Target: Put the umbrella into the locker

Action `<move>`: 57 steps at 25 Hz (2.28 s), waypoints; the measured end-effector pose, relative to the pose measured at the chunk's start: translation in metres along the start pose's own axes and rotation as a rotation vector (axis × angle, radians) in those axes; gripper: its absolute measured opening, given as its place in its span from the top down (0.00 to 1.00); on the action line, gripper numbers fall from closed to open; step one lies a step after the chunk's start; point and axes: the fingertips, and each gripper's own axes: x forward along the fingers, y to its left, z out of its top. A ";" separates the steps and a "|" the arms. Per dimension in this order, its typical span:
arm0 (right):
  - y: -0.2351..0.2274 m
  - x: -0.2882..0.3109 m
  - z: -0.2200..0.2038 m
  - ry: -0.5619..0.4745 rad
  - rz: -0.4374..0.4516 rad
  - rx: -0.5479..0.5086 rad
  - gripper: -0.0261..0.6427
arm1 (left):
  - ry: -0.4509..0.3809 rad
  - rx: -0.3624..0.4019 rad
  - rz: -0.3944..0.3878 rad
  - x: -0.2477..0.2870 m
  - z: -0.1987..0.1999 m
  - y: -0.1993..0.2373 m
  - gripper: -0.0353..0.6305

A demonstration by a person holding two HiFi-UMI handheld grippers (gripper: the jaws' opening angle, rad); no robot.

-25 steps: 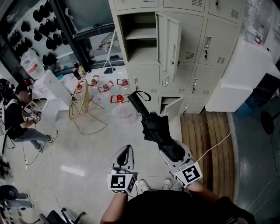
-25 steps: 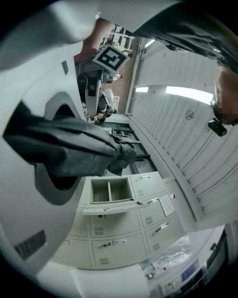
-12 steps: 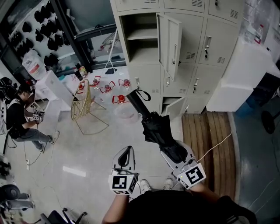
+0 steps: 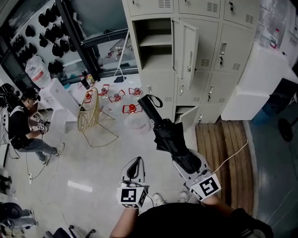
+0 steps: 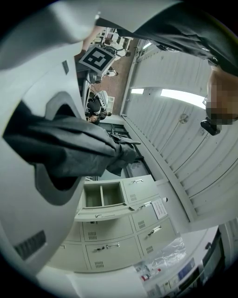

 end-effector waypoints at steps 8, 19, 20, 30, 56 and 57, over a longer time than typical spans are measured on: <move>0.011 0.024 -0.005 0.001 -0.075 0.014 0.64 | -0.011 0.046 -0.047 -0.007 0.002 0.030 0.95; -0.004 0.065 -0.022 0.019 -0.115 0.013 0.64 | 0.014 0.041 -0.065 0.021 -0.010 0.065 0.95; -0.008 0.070 -0.024 0.022 -0.115 0.013 0.64 | 0.013 0.044 -0.065 0.026 -0.010 0.068 0.95; -0.075 0.141 -0.040 0.042 -0.112 0.008 0.64 | 0.012 0.047 -0.049 0.111 -0.007 0.105 0.95; -0.245 0.258 -0.067 0.099 -0.100 0.017 0.64 | -0.016 0.030 -0.075 0.333 0.023 0.126 0.95; -0.248 0.261 -0.069 0.105 -0.103 0.022 0.64 | -0.006 0.030 -0.073 0.336 0.022 0.128 0.95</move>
